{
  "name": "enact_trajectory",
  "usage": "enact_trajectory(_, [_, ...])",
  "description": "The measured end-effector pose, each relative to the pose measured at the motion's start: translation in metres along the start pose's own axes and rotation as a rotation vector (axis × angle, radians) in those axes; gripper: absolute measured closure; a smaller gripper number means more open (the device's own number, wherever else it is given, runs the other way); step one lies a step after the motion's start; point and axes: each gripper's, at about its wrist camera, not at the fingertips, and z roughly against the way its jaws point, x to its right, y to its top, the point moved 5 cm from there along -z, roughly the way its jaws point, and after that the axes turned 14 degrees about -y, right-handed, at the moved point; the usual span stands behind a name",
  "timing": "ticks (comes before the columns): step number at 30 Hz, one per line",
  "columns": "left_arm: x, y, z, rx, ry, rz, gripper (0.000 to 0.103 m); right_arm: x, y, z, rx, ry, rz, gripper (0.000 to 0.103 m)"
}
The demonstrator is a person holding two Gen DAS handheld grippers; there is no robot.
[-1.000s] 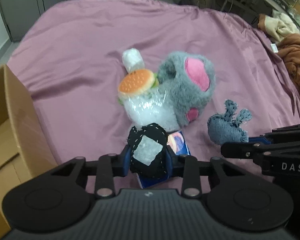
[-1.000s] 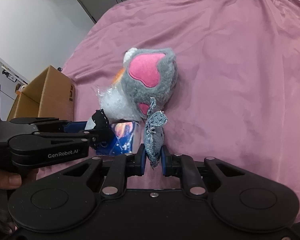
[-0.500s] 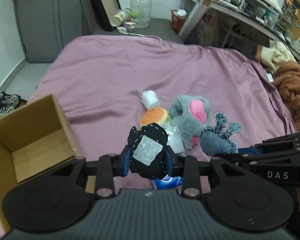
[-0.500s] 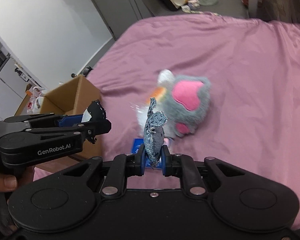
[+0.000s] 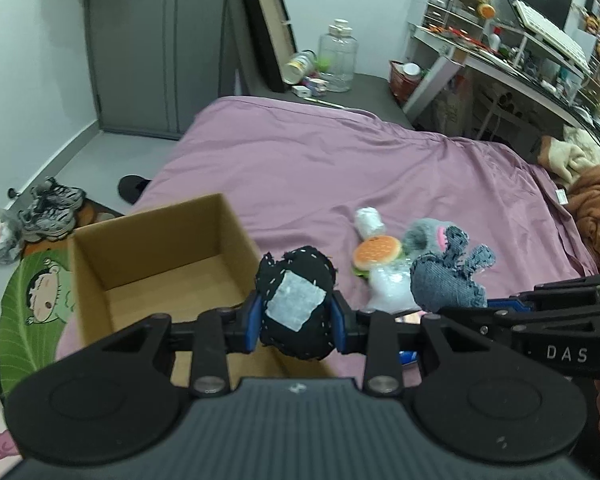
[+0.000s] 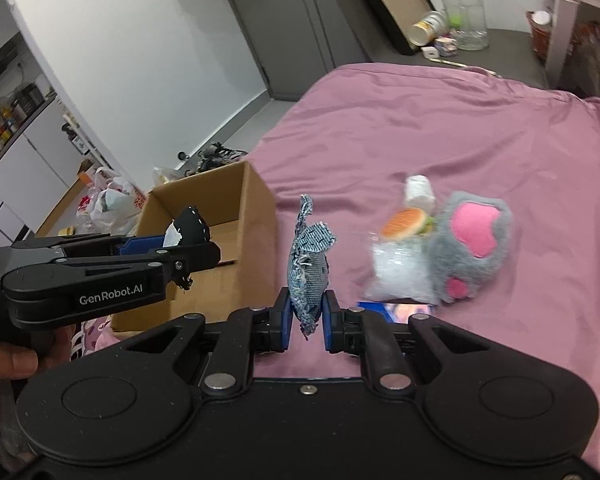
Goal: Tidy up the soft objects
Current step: 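Carry the black plush and denim mouse with both tools over the cardboard box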
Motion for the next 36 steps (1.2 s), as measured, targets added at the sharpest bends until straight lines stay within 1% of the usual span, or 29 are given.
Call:
enact_trajectory(10, [-0.042,-0.007,0.028,0.054,0.053,0.051,0.069,-0.051,0.004,-0.004,0.045,0.039,0.059,0.088])
enact_trajectory(17, [-0.073,-0.013,0.038,0.082,0.075,0.091,0.069,-0.075,0.009,-0.016,0.047,0.041,0.092,0.088])
enact_trajectory(26, [-0.101,-0.014,0.023,0.093,0.076,0.13,0.069,-0.096,0.013,-0.031,0.045,0.036,0.131,0.088])
enact_trajectory(29, [-0.106,-0.012,0.014,0.101,0.064,0.143,0.068,-0.098,0.015,-0.033,0.04,0.031,0.138,0.088])
enact_trajectory(36, [-0.113,-0.008,-0.007,0.107,0.081,0.159,0.067,-0.1,0.022,-0.042,0.035,0.018,0.171,0.088])
